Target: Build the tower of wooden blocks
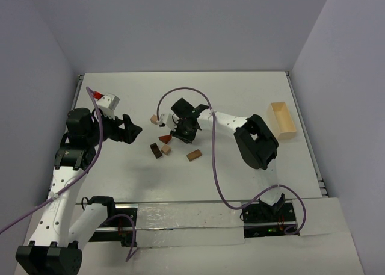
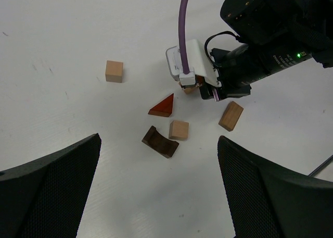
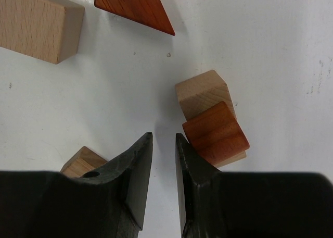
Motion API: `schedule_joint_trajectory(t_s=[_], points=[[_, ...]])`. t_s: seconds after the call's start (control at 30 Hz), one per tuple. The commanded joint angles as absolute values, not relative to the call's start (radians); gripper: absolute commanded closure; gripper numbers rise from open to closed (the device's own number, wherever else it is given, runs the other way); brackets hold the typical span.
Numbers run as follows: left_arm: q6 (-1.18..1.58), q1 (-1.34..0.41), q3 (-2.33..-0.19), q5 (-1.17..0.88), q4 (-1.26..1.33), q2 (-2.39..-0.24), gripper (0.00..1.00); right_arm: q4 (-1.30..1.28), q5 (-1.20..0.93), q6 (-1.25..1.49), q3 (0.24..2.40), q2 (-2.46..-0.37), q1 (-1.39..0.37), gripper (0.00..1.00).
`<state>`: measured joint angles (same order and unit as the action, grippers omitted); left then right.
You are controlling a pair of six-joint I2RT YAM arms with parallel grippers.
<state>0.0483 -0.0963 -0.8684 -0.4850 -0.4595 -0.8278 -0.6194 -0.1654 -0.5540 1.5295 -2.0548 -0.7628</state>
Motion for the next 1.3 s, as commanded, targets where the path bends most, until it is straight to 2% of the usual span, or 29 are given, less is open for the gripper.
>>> schedule_joint_trajectory(t_s=[0.0,0.77,1.0,1.27], points=[[0.057,-0.087,-0.892,-0.495,-0.412,-0.813,0.01,-0.589,-0.165,-0.541,1.560,-2.054,-0.770,0.68],[0.059,-0.086,-0.889,-0.500,-0.410,-0.811,0.01,-0.612,-0.210,-0.531,1.572,-2.029,-0.783,0.67],[0.061,-0.079,-0.898,-0.510,-0.419,-0.815,0.01,-0.661,-0.345,-0.507,1.572,-1.876,-0.799,0.67],[0.068,-0.069,-0.917,-0.535,-0.417,-0.837,0.01,-0.692,-0.388,-0.453,1.623,-1.732,-0.748,0.66]])
